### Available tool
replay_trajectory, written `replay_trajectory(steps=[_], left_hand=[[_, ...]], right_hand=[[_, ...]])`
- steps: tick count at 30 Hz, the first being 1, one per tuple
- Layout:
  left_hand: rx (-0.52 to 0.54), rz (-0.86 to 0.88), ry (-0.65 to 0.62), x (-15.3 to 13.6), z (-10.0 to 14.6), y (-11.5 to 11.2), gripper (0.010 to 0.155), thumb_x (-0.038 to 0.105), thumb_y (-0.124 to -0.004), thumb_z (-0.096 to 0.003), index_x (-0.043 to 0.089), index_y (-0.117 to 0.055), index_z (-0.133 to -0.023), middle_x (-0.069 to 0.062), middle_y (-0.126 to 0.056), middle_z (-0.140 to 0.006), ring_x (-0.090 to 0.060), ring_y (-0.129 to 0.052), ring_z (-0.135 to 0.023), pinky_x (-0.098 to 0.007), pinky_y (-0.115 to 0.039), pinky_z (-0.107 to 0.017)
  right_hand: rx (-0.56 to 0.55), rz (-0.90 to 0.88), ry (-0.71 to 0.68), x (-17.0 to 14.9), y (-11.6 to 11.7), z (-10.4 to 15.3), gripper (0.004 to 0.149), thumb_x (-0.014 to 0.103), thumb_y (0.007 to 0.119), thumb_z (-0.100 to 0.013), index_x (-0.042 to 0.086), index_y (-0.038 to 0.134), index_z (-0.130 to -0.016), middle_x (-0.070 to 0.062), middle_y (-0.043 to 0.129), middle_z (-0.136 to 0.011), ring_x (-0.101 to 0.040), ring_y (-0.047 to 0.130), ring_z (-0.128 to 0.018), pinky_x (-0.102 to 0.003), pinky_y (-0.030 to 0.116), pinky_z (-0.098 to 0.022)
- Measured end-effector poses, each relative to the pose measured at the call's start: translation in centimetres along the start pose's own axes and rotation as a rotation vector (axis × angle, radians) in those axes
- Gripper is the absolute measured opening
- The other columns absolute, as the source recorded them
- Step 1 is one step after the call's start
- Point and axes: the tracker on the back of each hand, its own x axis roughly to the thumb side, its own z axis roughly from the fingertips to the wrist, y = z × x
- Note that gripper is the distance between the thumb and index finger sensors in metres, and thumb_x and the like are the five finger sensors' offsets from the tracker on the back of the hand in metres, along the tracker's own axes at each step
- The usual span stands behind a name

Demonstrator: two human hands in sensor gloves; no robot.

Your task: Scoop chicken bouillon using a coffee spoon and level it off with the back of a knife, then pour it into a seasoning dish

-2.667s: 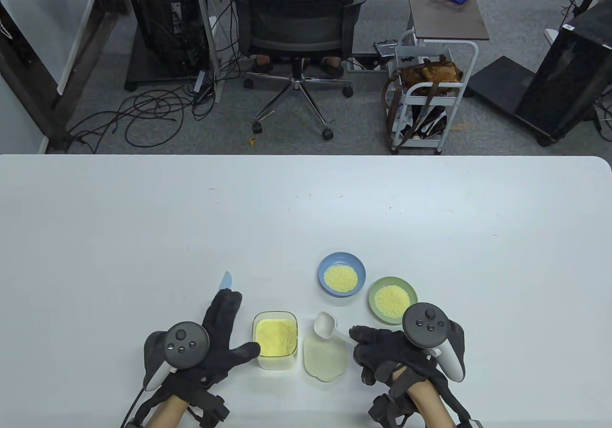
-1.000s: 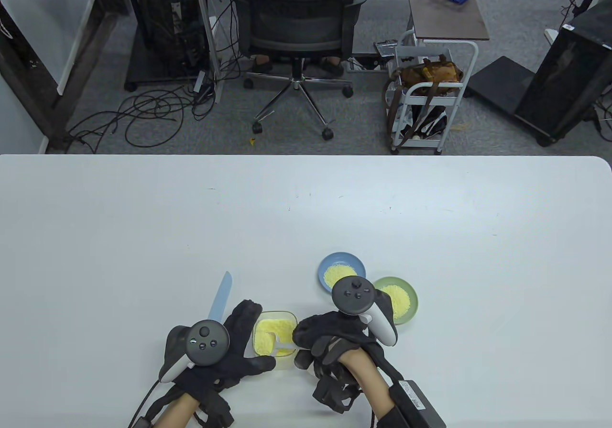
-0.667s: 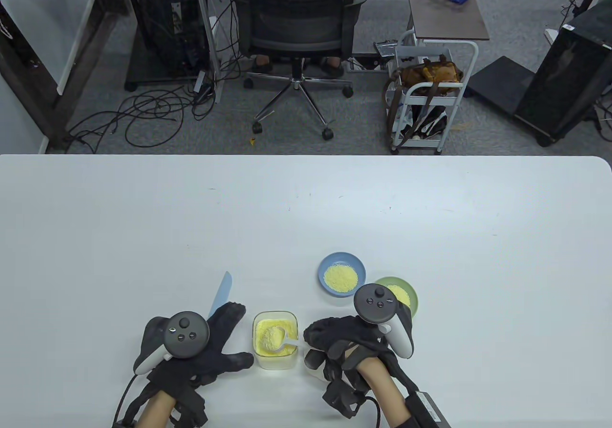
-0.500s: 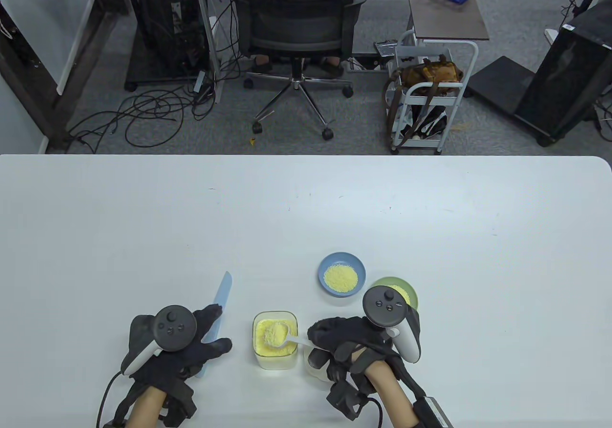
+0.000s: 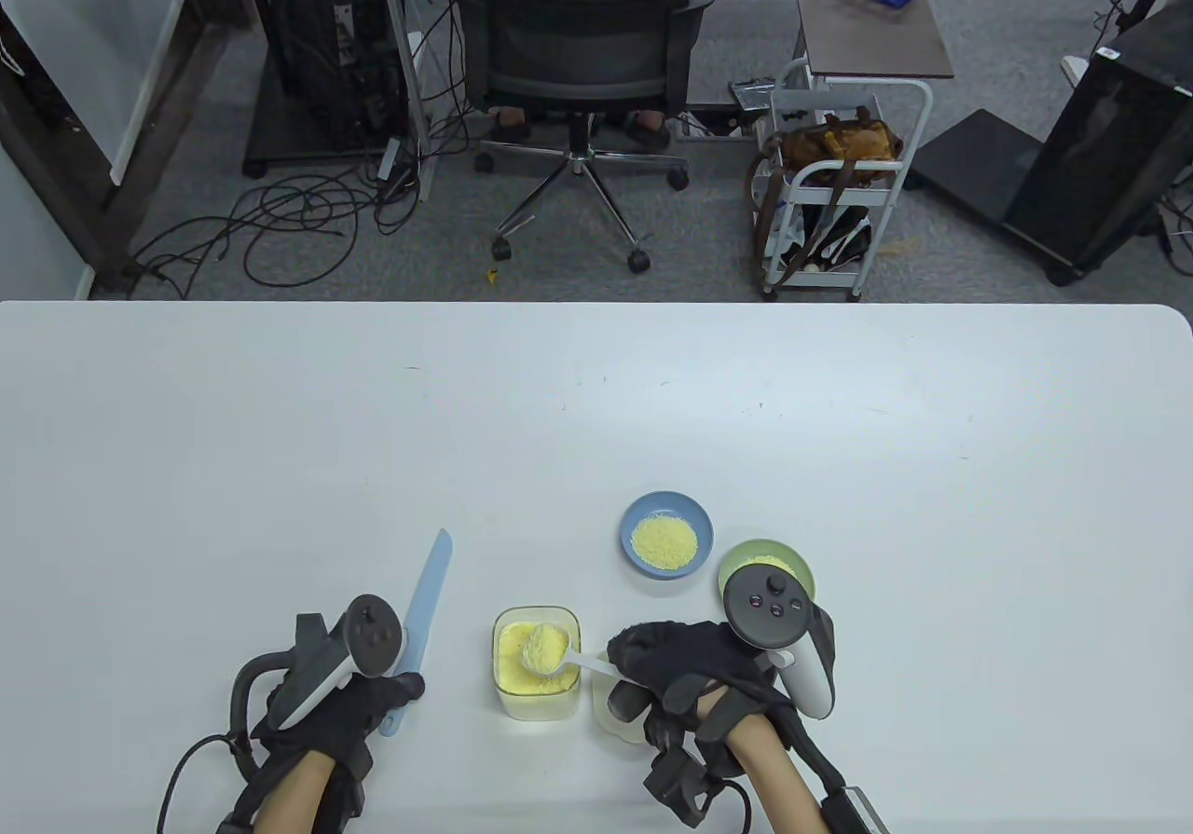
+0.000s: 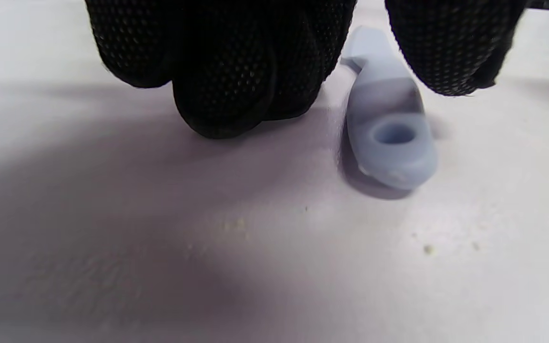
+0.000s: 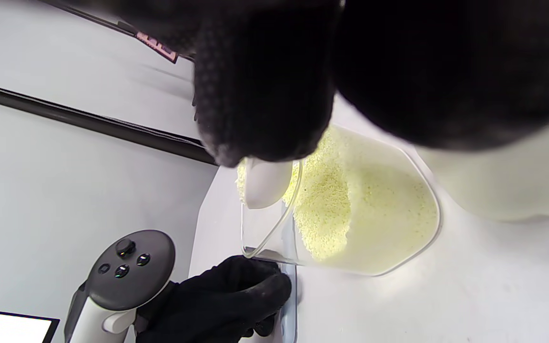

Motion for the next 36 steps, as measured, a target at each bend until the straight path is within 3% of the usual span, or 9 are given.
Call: replay_trajectory(steps=[10, 18, 25, 28, 31, 36], left_hand=[[-0.027, 0.016, -0.026, 1.2, -0.1, -0.3, 0.058, 0.055, -0.088, -0.0360, 0.011, -0.084, -0.073, -0.004, -0.097, -0.047, -0.016, -0.102, -0.031, -0.037, -0.082, -0.035], [-0.030, 0.128, -0.064, 1.0, 0.1, -0.1, 0.052, 0.051, -0.089, -0.0389, 0.011, -0.087, -0.071, -0.005, -0.099, -0.046, -0.017, -0.103, -0.030, -0.037, -0.083, -0.034], [0.104, 0.538, -0.346, 0.4, 4.2, 4.3, 0.051, 0.050, -0.090, -0.0393, 0.011, -0.087, -0.072, -0.006, -0.100, -0.048, -0.018, -0.104, -0.032, -0.038, -0.083, -0.036], [0.015, 0.666, -0.554, 1.7, 5.6, 4.7, 0.050, 0.050, -0.090, -0.0397, 0.011, -0.088, -0.072, -0.006, -0.100, -0.048, -0.018, -0.103, -0.032, -0.038, -0.083, -0.036], [-0.123, 0.653, -0.663, 3.6, 5.9, 4.0, 0.050, 0.049, -0.091, -0.0400, 0.010, -0.088, -0.072, -0.007, -0.100, -0.048, -0.019, -0.103, -0.032, -0.038, -0.082, -0.036], [-0.128, 0.525, -0.607, 4.4, 5.6, 3.3, 0.050, 0.049, -0.090, -0.0405, 0.010, -0.088, -0.072, -0.007, -0.100, -0.048, -0.019, -0.104, -0.032, -0.038, -0.083, -0.036]], right_hand=[[-0.008, 0.003, 0.010, -0.1, -0.1, 0.1, 0.040, 0.017, 0.075, -0.040, -0.011, 0.076, -0.069, -0.026, 0.097, -0.029, 0.000, 0.089, 0.013, -0.036, 0.090, -0.009], [-0.015, 0.011, 0.013, -0.1, 0.0, 0.1, 0.040, 0.017, 0.075, -0.041, -0.011, 0.076, -0.069, -0.026, 0.097, -0.030, 0.001, 0.089, 0.013, -0.036, 0.090, -0.009], [-0.020, 0.015, 0.014, -0.1, 0.1, 0.1, 0.040, 0.017, 0.075, -0.041, -0.011, 0.076, -0.069, -0.026, 0.097, -0.030, 0.001, 0.090, 0.013, -0.036, 0.091, -0.009], [-0.021, 0.018, 0.013, 0.0, 0.2, 0.0, 0.040, 0.017, 0.075, -0.041, -0.011, 0.075, -0.069, -0.026, 0.097, -0.030, 0.001, 0.090, 0.012, -0.036, 0.091, -0.009], [-0.020, 0.015, 0.005, 0.1, 0.5, 0.0, 0.040, 0.018, 0.074, -0.041, -0.010, 0.075, -0.070, -0.026, 0.097, -0.031, 0.001, 0.090, 0.012, -0.035, 0.091, -0.009], [-0.011, 0.020, -0.008, 0.4, 0.7, 0.2, 0.040, 0.018, 0.075, -0.041, -0.011, 0.075, -0.069, -0.026, 0.097, -0.031, 0.001, 0.090, 0.012, -0.035, 0.091, -0.009]])
